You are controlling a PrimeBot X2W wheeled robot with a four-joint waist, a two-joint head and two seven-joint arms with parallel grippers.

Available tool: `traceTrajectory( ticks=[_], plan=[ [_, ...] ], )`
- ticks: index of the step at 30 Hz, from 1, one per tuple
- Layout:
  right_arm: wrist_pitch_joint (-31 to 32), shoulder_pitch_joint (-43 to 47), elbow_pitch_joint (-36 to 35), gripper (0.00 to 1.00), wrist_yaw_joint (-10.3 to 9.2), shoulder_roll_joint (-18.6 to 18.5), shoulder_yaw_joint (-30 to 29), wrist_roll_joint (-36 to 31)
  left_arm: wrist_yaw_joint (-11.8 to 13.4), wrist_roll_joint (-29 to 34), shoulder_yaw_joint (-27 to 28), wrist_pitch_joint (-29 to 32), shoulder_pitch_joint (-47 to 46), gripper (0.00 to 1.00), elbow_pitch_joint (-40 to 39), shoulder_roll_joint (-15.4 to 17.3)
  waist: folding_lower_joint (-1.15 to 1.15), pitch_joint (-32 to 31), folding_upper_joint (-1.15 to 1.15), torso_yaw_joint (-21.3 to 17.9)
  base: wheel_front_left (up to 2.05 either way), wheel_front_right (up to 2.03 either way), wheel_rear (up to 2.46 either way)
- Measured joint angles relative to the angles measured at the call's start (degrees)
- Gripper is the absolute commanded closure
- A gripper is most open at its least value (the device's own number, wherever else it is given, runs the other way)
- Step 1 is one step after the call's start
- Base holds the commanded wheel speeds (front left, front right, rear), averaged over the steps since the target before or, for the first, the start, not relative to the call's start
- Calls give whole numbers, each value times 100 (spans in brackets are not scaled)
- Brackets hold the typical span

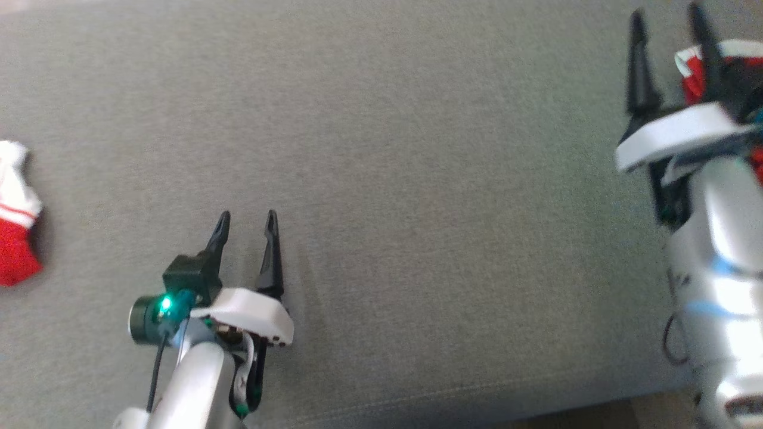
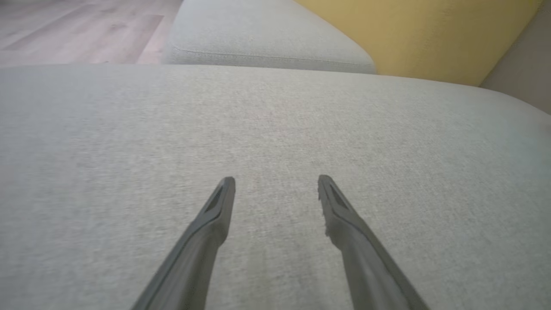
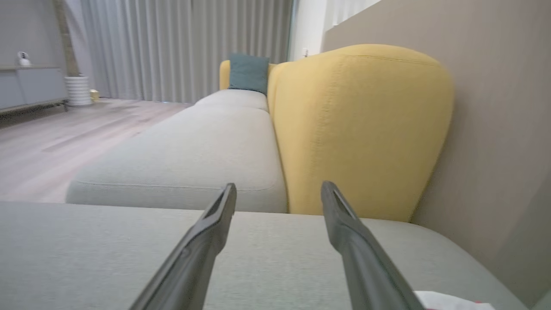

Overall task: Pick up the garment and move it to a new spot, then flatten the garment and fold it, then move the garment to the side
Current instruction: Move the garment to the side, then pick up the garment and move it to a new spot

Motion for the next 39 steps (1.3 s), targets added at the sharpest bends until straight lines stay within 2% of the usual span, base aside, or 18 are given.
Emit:
traceTrajectory(
  ticks=[6, 14, 23, 30, 35, 39],
  plan=[
    [1, 1054, -347, 0, 0, 255, 447, 280, 52, -70, 115, 1, 449, 0, -34, 7, 0, -395, 0, 311, 0, 0, 0],
    [1, 2305, -439, 0, 0, 528, 426, 550, 145, -112, 319, 1, 819, 0, -93, 8, 0, -900, 0, 657, 0, 0, 0],
    [1, 2481, -446, 0, 0, 583, 435, 554, 199, -165, 717, 1, 1045, 0, -166, 12, 0, -1136, 0, 685, 0, 0, 0],
    [1, 2575, -524, 0, 0, 587, 563, 678, 187, -163, 731, 1, 1052, 0, -205, 11, 0, -1202, 0, 769, 0, 0, 0],
    [1, 2670, -544, 0, 0, 601, 645, 732, 189, -164, 713, 1, 1067, 0, -256, 9, 0, -1209, 0, 976, 0, 0, 0],
    [1, 2674, -575, 0, 0, 602, 705, 769, 200, -174, 714, 1, 1067, 0, -288, 7, 0, -1198, 0, 1286, 0, 0, 0]
  ],
)
